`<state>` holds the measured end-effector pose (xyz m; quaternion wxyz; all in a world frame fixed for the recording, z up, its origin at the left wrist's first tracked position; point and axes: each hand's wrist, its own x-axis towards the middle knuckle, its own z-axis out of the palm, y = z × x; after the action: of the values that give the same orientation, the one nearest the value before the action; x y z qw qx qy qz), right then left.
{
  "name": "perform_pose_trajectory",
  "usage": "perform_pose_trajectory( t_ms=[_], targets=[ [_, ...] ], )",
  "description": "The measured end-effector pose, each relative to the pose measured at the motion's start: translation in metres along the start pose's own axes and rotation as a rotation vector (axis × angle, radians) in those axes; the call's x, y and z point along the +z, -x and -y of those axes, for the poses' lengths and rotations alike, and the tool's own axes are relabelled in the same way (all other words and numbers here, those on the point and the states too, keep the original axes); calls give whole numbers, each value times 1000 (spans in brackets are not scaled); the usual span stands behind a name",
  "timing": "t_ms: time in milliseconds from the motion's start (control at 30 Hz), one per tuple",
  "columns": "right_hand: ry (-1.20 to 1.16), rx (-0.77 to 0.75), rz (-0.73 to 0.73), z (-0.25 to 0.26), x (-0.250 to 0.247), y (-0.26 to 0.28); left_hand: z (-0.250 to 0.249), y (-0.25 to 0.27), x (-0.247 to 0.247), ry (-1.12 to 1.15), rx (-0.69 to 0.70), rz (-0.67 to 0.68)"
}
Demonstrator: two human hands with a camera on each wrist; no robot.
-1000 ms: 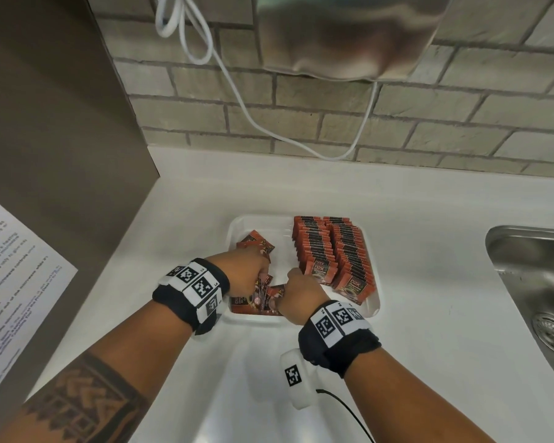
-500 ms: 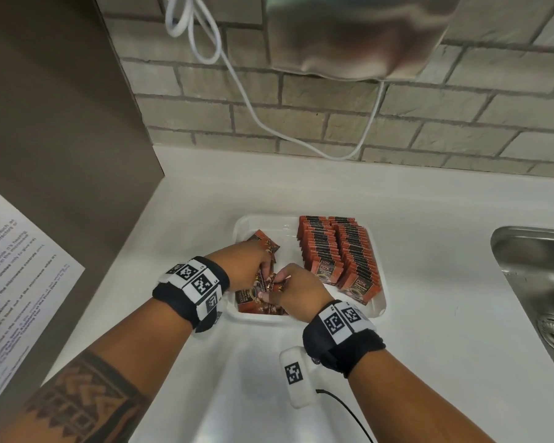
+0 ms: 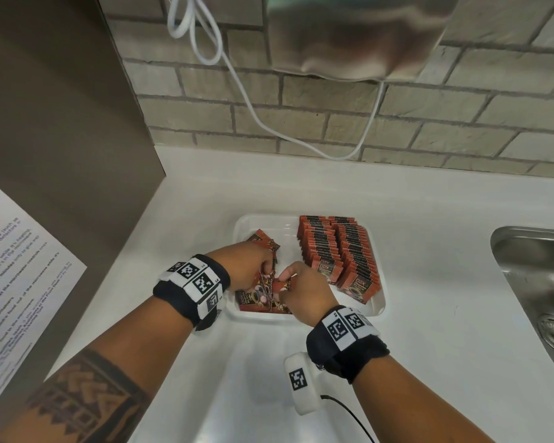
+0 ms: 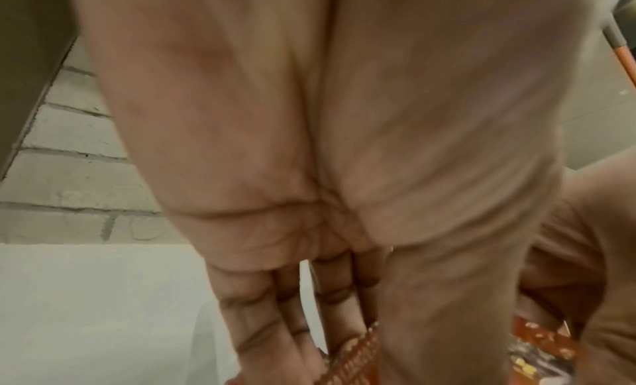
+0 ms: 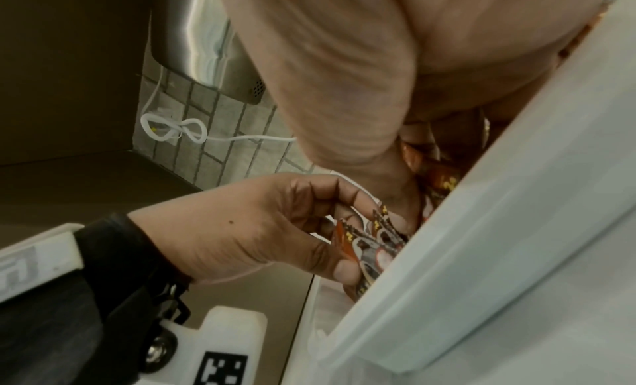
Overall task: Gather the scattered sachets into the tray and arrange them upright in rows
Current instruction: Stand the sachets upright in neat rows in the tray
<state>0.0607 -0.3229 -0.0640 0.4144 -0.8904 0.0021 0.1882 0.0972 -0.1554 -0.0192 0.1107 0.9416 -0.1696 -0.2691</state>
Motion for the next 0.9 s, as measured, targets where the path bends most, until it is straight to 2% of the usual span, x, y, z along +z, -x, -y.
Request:
perform_pose_trajectory(
  t_ms=[267, 433, 733, 900],
  targets=[
    [-50, 41, -6, -4, -7, 6, 1, 2, 1, -54, 3, 67],
    [2, 21, -15, -6, -11, 9, -1, 8, -2, -52, 3, 94],
    [56, -12, -21, -4, -16, 13, -4, 14, -24, -31, 13, 15],
    [23, -33, -50, -4, -20, 15, -1, 17, -31, 19, -30, -66]
  ],
)
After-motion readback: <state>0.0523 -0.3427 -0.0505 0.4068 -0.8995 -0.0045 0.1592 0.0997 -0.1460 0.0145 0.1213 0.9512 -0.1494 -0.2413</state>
